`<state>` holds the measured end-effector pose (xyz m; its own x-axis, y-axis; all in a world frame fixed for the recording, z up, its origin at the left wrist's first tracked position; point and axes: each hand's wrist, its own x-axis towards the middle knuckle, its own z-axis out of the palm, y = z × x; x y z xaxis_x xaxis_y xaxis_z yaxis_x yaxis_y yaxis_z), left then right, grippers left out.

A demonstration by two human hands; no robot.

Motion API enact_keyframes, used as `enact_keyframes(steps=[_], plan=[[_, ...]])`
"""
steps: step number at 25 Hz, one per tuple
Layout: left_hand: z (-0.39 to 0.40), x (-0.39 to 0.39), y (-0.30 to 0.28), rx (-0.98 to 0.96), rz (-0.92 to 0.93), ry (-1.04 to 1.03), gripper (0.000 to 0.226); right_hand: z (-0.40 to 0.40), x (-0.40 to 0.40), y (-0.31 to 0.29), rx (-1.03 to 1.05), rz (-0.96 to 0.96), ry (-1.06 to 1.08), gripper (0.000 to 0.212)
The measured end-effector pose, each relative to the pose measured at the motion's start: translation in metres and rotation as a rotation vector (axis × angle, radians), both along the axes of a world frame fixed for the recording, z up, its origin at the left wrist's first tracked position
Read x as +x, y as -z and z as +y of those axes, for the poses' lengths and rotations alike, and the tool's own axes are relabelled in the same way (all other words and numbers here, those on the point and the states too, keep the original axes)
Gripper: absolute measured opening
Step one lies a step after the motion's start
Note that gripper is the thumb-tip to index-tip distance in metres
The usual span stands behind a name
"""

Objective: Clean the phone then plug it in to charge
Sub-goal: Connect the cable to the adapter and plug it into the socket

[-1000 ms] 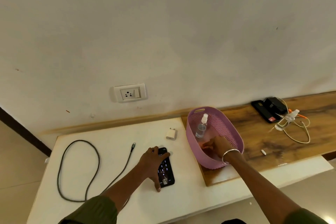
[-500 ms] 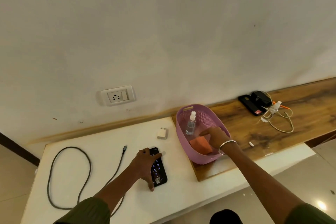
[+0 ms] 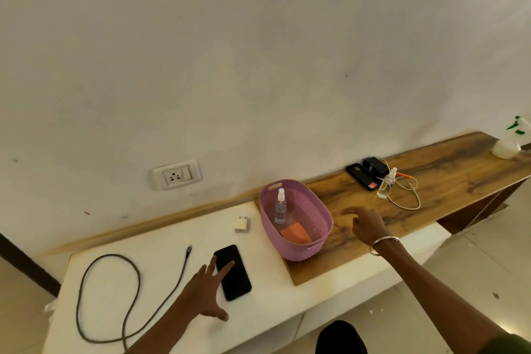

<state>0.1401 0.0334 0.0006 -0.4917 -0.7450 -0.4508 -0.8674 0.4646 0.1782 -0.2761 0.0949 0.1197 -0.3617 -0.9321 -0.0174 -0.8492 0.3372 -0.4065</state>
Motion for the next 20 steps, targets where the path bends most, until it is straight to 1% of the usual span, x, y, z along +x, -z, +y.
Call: enact_keyframes(steps=[2, 5, 10, 13, 15, 17, 20], plan=[[0.011, 0.006, -0.01, -0.069, 0.039, -0.005, 0.126, 0.015, 0.011, 0.002, -0.014, -0.04, 0.005, 0.036], [0.026, 0.015, -0.031, -0.174, 0.083, -0.013, 0.111, 0.037, 0.036, 0.003, -0.02, -0.068, -0.013, 0.042], [0.048, 0.037, -0.073, -0.241, 0.151, -0.056, 0.091, 0.074, 0.104, -0.003, -0.081, -0.156, -0.048, 0.042], [0.063, 0.055, -0.09, -0.286, 0.224, -0.122, 0.076, 0.085, 0.153, -0.002, -0.084, -0.153, -0.119, 0.041], [0.075, 0.07, -0.093, -0.32, 0.254, -0.178, 0.068, 0.086, 0.184, 0.004, -0.075, -0.153, -0.166, 0.04], [0.085, 0.085, -0.09, -0.312, 0.272, -0.252, 0.063, 0.079, 0.21, 0.009, -0.053, -0.148, -0.22, 0.041], [0.087, 0.106, -0.083, -0.291, 0.243, -0.321, 0.06, 0.058, 0.241, 0.017, 0.002, -0.127, -0.289, 0.042]])
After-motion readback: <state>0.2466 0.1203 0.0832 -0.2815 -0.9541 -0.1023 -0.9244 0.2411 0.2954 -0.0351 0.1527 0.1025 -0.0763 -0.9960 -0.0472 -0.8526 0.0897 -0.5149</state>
